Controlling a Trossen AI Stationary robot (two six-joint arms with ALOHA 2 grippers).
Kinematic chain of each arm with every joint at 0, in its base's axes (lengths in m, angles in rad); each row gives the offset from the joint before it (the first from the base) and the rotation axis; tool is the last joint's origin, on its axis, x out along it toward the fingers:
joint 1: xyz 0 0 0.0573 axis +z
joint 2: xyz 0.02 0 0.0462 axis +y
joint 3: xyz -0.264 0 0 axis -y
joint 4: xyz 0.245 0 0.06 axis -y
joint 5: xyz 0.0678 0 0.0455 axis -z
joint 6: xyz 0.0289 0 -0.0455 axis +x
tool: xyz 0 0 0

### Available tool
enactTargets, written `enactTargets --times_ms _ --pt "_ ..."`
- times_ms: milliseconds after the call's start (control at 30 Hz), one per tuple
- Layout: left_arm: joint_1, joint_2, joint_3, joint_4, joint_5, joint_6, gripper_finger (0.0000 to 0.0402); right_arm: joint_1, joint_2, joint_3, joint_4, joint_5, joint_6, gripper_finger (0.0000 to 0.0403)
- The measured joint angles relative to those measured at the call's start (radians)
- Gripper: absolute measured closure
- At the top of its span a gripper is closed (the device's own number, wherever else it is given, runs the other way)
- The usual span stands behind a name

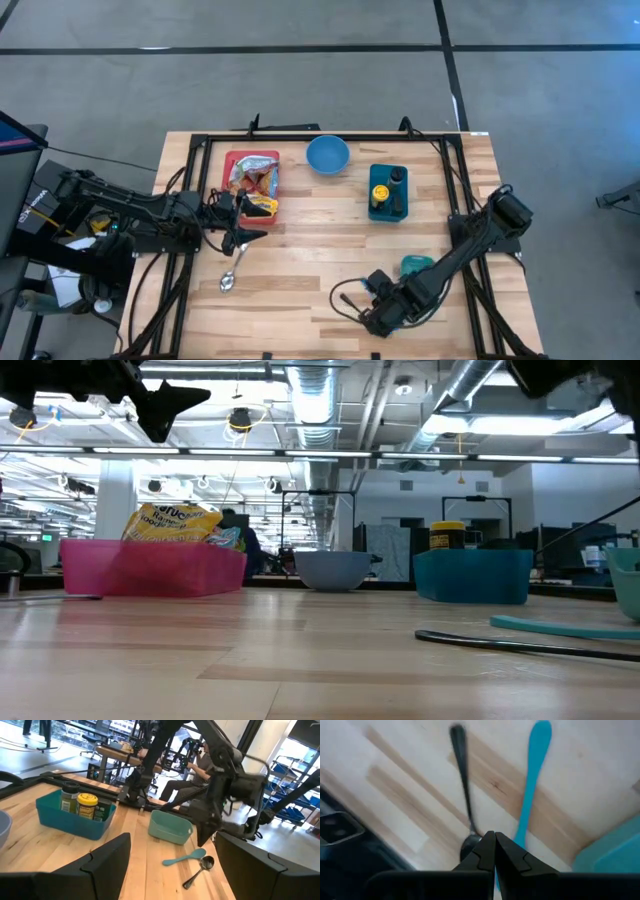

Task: Pick & Place Food Item
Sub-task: Put the blue baby spoon into the green bin

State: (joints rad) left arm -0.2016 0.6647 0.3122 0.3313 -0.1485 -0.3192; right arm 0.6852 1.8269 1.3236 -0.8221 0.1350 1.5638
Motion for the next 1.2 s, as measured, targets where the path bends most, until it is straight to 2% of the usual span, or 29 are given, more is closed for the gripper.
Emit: enactTargets --times_ms 200,400,900,1033,1200 --pt "0.000 0.000 0.000 0.007 0.000 0.000 0.0115 0.015 0.126 0.126 -0.141 -0.059 -0.023 0.0403" --pt "0.000 0.000 0.000 0.008 0.000 0.000 0.0115 -0.004 0.207 0.252 -0.299 -0.063 -0.023 0.0403" --pt "0.000 0.000 0.000 0.008 0.000 0.000 0.0115 -0.045 0.210 0.255 -0.304 -0.073 -0.072 0.0402" --pt "0.000 0.000 0.000 0.008 0.000 0.000 0.0115 -0.045 0.210 0.255 -0.308 -0.086 -0.082 0.0380" --pt "0.000 0.000 0.000 0.008 0.000 0.000 0.0115 -0.045 0.210 0.255 -0.328 -0.086 -0.081 0.0329"
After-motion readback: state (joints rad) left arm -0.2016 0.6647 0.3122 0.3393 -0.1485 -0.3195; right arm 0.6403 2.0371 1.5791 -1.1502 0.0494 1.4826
